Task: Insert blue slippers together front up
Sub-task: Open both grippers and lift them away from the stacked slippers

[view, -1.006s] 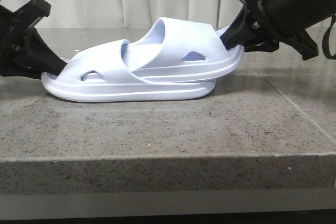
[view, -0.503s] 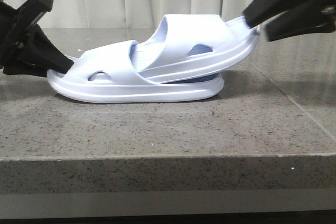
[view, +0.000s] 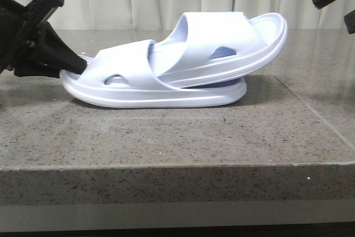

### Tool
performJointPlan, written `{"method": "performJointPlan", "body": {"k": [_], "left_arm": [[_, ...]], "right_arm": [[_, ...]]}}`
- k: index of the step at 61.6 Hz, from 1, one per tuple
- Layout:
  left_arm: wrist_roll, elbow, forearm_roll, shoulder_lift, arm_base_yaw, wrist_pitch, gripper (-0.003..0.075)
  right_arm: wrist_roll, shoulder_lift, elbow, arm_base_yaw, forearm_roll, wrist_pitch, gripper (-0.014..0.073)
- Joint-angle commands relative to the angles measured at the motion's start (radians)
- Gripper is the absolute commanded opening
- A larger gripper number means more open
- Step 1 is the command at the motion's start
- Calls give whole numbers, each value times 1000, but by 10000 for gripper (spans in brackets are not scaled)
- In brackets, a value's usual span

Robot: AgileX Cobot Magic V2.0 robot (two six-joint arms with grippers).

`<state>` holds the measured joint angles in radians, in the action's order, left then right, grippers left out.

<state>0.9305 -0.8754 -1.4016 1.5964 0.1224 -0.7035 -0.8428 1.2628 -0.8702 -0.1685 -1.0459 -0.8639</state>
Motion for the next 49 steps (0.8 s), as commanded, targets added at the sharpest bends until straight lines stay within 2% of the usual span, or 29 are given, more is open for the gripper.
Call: {"method": "performJointPlan", "body": {"k": [1,12,15,21,26,32,39,49], "left_arm": [[11,-22,-51,-32,10,-7,-20],[11,-22,-36,-32,10,-7,-17],[11,-22,-28,-32,10,-7,10],[11,-22,-18,-32,10,-7,156],[11,-22,-9,-32,8,-7,340],[4,-36,32,-34,5,-7,465],[-126,-94,201,-60,-7,-5,474],[-452,-191,660,-138,-12,-11,473]], "right_arm": [[-5,-29,-23,-5,-39,-7,561],[-6,-29,-23,-5,-37,1,561],[-7,-29,-23,-5,-37,1,561],[-13,-29,-21,-5,-35,1,561],[-13,-29,-21,-5,-32,1,561],[-13,-29,-21,-5,-29,1,561],[-13,-35,-21,-5,-29,-20,561],[32,-99,-21,-6,15,-57,561]]}}
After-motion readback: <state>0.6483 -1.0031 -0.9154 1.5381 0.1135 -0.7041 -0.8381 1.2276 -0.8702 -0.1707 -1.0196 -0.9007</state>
